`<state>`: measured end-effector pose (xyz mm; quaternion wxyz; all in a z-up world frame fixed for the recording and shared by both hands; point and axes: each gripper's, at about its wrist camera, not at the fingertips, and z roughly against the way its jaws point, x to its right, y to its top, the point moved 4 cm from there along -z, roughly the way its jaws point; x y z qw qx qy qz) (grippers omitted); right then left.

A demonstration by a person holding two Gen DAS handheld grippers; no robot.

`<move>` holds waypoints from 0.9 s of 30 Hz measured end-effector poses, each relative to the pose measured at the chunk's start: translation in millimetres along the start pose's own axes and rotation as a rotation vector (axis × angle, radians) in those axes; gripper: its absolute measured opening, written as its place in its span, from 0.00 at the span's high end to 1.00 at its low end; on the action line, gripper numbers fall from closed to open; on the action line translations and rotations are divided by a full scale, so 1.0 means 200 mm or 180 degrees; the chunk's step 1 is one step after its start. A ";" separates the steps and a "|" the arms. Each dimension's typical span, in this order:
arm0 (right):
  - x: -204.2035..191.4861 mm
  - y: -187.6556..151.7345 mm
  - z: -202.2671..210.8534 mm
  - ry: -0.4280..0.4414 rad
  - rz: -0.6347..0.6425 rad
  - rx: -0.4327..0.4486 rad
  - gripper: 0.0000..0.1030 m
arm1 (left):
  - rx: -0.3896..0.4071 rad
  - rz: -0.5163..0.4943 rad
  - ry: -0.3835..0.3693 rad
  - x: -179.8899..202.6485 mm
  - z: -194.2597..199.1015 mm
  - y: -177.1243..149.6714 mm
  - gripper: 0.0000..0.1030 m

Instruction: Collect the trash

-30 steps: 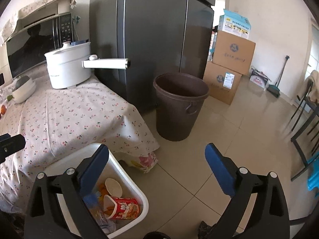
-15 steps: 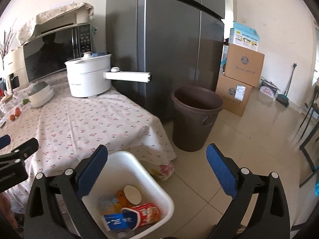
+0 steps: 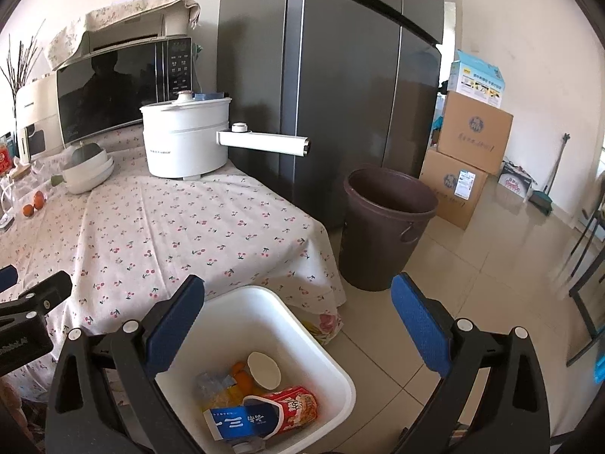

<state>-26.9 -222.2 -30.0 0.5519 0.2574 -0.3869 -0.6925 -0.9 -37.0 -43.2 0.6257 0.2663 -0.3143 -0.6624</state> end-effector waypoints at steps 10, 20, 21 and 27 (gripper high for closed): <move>-0.03 0.00 -0.02 0.0001 0.0032 -0.0012 0.07 | -0.0011 0.0051 0.0000 -0.03 0.00 0.00 0.07; -0.03 0.00 -0.02 -0.0017 0.0043 -0.0025 0.07 | -0.0017 0.0059 0.0002 -0.04 0.00 0.00 0.07; -0.03 0.00 -0.02 -0.0018 0.0045 -0.0022 0.07 | -0.0021 0.0063 0.0001 -0.04 0.00 0.00 0.07; -0.02 0.00 -0.02 -0.0032 0.0054 -0.0016 0.07 | -0.0028 0.0071 -0.0005 -0.04 0.00 0.01 0.07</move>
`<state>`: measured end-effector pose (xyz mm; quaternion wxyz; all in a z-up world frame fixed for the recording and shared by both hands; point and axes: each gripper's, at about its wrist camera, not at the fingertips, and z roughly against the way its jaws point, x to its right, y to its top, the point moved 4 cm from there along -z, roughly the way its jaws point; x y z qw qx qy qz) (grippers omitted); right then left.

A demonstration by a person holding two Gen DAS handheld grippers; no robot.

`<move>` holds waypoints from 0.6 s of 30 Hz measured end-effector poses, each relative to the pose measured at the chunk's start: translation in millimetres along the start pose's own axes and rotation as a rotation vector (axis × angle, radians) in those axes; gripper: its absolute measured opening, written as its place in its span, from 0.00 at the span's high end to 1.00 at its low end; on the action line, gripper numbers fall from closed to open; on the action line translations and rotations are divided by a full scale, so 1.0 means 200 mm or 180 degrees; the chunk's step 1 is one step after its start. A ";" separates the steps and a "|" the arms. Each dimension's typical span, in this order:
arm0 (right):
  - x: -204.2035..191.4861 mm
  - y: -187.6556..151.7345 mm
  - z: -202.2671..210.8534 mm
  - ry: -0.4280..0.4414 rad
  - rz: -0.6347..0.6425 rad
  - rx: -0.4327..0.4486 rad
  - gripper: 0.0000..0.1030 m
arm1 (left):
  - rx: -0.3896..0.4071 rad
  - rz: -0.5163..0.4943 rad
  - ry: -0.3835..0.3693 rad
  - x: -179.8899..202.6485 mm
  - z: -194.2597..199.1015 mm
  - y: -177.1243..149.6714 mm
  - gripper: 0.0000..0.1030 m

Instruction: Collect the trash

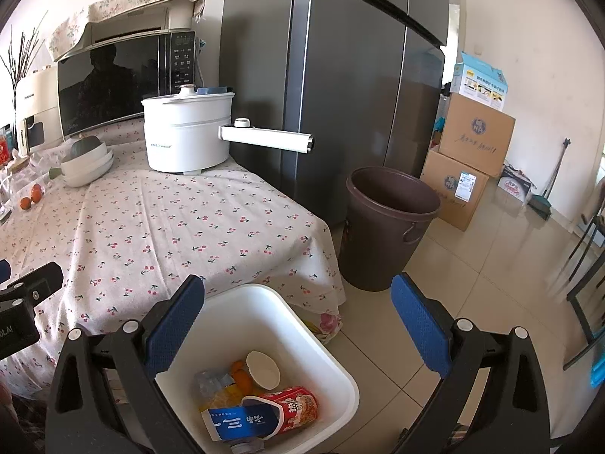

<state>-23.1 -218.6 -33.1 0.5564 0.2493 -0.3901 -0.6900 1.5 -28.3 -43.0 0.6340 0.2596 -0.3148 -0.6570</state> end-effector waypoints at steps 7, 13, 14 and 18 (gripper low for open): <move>0.01 0.00 0.00 0.0000 0.0004 -0.0002 0.07 | -0.0012 0.0006 0.0000 0.00 0.00 0.00 0.07; 0.01 0.00 -0.01 0.0000 0.0006 -0.0011 0.07 | -0.0022 0.0010 -0.0003 0.00 -0.01 0.00 0.07; 0.01 0.00 -0.01 -0.0001 0.0006 -0.0011 0.07 | -0.0026 0.0012 -0.0005 0.00 -0.01 0.00 0.07; 0.01 0.00 -0.01 0.0005 0.0013 -0.0020 0.07 | -0.0028 0.0016 -0.0003 0.00 -0.01 0.00 0.07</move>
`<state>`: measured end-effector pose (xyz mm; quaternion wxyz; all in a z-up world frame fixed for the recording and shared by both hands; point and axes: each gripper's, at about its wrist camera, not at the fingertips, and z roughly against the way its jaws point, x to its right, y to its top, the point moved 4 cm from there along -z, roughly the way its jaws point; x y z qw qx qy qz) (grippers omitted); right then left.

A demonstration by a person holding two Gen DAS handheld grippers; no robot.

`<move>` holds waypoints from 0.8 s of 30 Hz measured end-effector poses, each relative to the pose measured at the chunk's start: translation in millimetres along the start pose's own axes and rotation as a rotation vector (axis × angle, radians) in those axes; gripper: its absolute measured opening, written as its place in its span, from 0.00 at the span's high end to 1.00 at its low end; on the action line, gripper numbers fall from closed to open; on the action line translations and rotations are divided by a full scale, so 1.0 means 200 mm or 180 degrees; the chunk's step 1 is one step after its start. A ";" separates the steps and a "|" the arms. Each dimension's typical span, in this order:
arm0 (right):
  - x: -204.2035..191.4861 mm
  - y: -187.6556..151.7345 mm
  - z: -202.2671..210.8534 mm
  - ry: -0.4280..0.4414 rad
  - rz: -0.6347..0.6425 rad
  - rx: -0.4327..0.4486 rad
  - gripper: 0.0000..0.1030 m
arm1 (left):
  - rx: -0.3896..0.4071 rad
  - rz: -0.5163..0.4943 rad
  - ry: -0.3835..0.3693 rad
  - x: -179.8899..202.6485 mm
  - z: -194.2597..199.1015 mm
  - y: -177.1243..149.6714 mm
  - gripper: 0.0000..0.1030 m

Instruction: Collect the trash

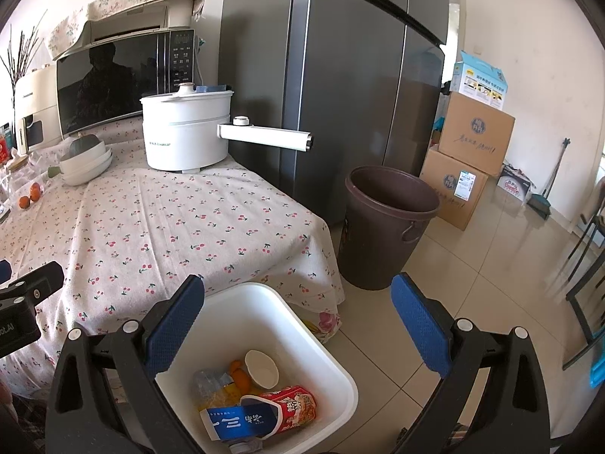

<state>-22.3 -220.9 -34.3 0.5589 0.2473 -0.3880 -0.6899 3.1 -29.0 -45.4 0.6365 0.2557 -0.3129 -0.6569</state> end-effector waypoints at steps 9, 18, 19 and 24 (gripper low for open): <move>0.00 -0.01 0.00 0.0005 0.0011 -0.0013 0.07 | -0.0013 0.0016 0.0006 0.00 -0.01 -0.01 0.07; 0.00 -0.01 0.00 0.0002 0.0013 -0.0010 0.07 | -0.0012 0.0011 0.0015 0.00 -0.01 -0.02 0.07; 0.00 -0.01 -0.01 0.0000 0.0017 -0.0012 0.07 | -0.0013 0.0014 0.0010 0.00 -0.01 -0.02 0.07; 0.00 -0.01 0.00 0.0000 0.0022 -0.0006 0.07 | -0.0010 0.0010 0.0013 0.00 -0.01 -0.02 0.07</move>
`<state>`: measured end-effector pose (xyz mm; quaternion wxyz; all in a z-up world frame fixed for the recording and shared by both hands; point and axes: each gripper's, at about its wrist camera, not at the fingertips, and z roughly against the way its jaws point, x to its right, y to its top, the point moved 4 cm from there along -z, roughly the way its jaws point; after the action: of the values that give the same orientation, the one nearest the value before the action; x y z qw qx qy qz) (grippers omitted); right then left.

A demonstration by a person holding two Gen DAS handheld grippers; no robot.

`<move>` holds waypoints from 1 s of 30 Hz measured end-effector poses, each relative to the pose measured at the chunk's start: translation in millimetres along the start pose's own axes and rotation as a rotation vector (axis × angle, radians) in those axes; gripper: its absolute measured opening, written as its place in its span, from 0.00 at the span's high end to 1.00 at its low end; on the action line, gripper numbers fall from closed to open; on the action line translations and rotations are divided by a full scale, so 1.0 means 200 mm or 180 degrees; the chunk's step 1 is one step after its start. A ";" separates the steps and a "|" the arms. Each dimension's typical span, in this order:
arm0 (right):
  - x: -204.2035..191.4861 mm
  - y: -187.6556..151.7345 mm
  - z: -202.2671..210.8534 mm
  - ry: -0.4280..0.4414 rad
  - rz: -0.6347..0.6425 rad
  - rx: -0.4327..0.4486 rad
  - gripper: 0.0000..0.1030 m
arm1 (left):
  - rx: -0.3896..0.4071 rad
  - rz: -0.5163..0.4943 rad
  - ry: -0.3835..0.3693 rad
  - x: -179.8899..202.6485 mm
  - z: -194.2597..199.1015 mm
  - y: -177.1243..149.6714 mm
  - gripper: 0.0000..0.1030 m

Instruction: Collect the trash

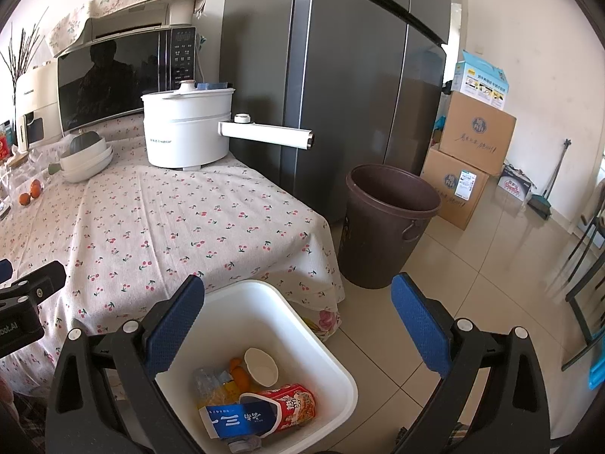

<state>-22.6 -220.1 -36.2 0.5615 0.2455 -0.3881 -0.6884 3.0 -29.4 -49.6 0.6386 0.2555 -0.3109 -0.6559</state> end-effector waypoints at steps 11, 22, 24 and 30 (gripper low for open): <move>0.00 0.00 0.00 0.0000 0.0008 -0.0021 0.07 | 0.0027 -0.0003 -0.0001 -0.01 0.00 -0.01 0.07; 0.01 -0.01 -0.02 -0.0020 -0.0010 -0.0053 0.07 | 0.0171 -0.0132 -0.0090 0.02 0.03 0.00 0.18; 0.01 -0.01 -0.02 -0.0027 -0.0014 -0.0043 0.07 | 0.0170 -0.0153 -0.0088 0.03 0.03 0.00 0.17; 0.02 0.00 -0.01 -0.0041 -0.0041 0.0002 0.07 | 0.0065 -0.0057 -0.0021 0.01 0.02 0.00 0.07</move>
<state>-21.9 -224.1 -36.9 0.5545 0.2437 -0.3903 -0.6934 1.0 -30.4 -46.4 0.6291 0.2626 -0.3175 -0.6592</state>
